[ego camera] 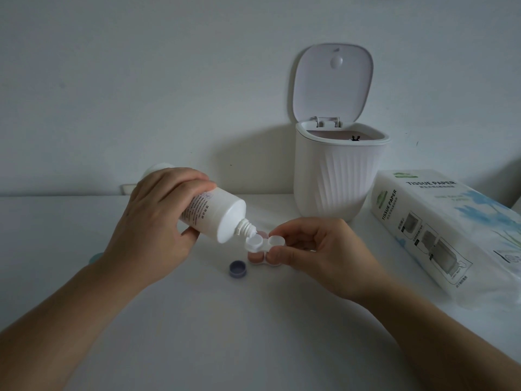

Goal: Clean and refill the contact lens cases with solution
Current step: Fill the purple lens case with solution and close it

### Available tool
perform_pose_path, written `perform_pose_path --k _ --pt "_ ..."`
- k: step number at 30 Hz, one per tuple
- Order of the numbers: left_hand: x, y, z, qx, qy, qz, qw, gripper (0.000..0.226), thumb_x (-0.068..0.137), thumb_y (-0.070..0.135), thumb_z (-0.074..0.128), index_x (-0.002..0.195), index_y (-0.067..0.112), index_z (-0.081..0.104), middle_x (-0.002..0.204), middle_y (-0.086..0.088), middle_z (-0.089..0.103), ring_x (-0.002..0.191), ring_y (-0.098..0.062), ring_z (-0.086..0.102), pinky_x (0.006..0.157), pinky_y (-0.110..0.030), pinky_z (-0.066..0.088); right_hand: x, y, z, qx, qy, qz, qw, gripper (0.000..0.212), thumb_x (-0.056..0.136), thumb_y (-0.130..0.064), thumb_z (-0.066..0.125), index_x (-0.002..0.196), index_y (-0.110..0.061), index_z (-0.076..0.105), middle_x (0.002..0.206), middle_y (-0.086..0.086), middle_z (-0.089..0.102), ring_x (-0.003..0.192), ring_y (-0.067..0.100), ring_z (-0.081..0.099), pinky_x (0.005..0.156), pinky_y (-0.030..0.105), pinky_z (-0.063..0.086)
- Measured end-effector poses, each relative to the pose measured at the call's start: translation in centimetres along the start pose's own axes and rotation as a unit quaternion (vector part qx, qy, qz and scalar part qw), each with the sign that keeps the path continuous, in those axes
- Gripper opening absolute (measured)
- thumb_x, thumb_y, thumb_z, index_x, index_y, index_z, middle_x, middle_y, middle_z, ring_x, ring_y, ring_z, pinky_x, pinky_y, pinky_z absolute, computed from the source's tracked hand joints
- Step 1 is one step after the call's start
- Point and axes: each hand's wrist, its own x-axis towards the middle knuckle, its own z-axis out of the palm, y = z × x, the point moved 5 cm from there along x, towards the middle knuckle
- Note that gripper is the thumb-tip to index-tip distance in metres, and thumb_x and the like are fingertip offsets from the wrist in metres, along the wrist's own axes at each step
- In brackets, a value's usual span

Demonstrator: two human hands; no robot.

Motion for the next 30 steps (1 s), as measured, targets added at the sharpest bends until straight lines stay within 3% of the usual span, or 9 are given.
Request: perform_pose_path --k 12,22,30 --pt "-0.06 -0.25 0.14 0.002 0.002 -0.008 1.000 0.067 0.059 -0.006 0.084 0.120 0.012 0.065 0.126 -0.001 0.061 0.118 -0.028 0.053 0.109 -0.021 0.027 0.08 0.18 -0.01 0.016 0.001 -0.004 1.000 0.014 0.085 -0.003 0.077 0.099 -0.004 0.075 0.087 0.002 0.080 0.077 0.002 0.074 0.065 0.007 0.049" --pt "-0.05 0.04 0.07 -0.001 0.004 0.005 1.000 0.063 0.059 -0.005 0.083 0.118 0.012 0.067 0.125 0.000 0.062 0.118 -0.028 0.055 0.110 -0.022 0.027 0.17 0.31 -0.04 0.010 0.005 -0.011 1.000 0.014 0.084 -0.003 0.078 0.098 -0.006 0.075 0.084 -0.002 0.080 0.076 0.002 0.075 0.066 0.007 0.050" --pt "-0.20 -0.17 0.10 -0.030 0.002 -0.037 0.999 0.067 0.060 -0.002 0.086 0.121 0.013 0.064 0.126 0.000 0.062 0.118 -0.029 0.055 0.104 -0.034 0.038 0.37 0.46 -0.38 0.006 0.003 -0.026 1.000 0.013 0.086 -0.002 0.077 0.098 -0.006 0.075 0.082 -0.003 0.080 0.073 0.001 0.073 0.063 0.008 0.050"
